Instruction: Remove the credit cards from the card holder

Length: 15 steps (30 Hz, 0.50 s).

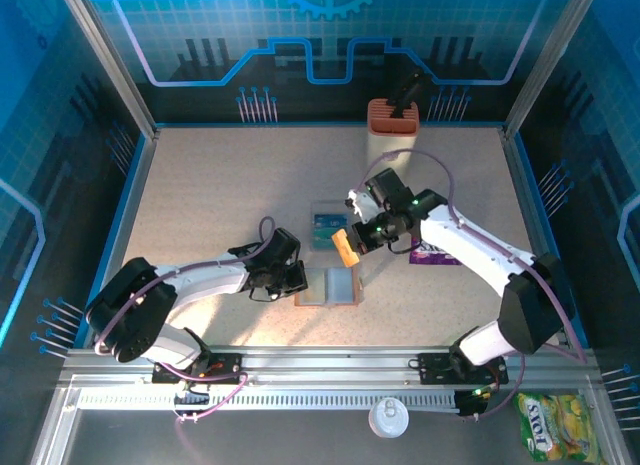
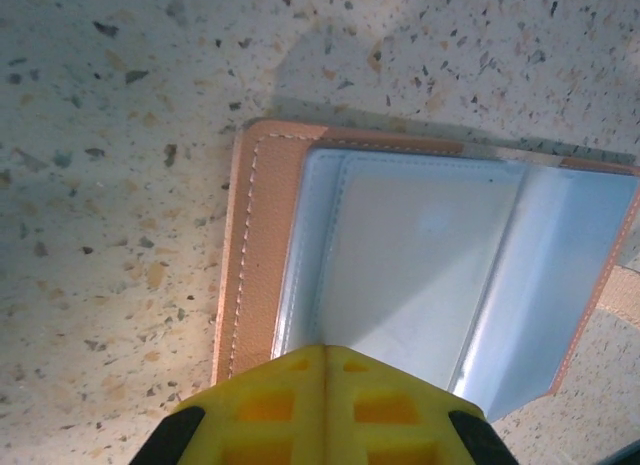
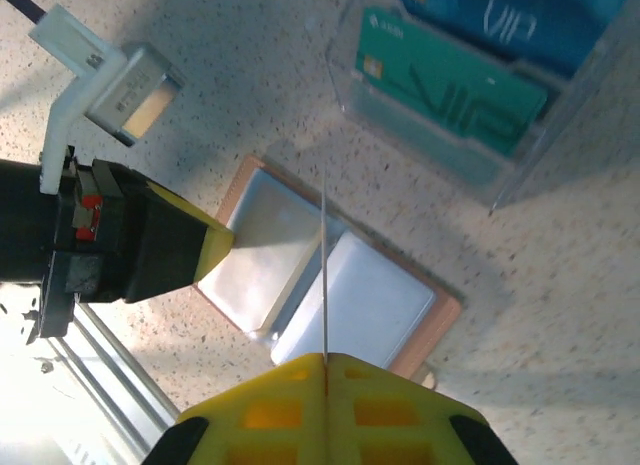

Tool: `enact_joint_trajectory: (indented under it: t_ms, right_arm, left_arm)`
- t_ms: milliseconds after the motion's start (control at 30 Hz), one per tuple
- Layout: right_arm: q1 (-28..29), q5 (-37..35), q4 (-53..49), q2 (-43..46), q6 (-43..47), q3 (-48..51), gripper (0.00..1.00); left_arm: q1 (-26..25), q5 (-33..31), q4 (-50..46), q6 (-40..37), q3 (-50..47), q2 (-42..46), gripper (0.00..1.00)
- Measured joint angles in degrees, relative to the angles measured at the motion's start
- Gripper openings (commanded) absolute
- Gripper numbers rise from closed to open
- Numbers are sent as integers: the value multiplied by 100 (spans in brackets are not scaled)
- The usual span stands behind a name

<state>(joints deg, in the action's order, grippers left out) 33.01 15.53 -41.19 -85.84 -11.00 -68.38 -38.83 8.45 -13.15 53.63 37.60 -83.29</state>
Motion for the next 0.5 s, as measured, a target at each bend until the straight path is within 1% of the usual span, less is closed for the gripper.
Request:
enact_joint_trajectory:
  t_ms: [100, 233, 367, 500]
  right_arm:
    - [-4, -28, -367, -289, 951, -531, 0]
    - [-2, -195, -1054, -953, 2208, -1482, 0]
    - [-11, -446, -1655, -1663, 3178, -2417, 0]
    - [-136, -280, -2240, -2389, 3965, -3484, 0]
  left_arm:
    - [0, -28, -63, -7, 20, 133, 6]
    - [0, -74, -149, -7, 22, 306, 7]
    - [22, -122, -223, -7, 22, 444, 8]
    - [52, -162, -330, -7, 22, 621, 8]
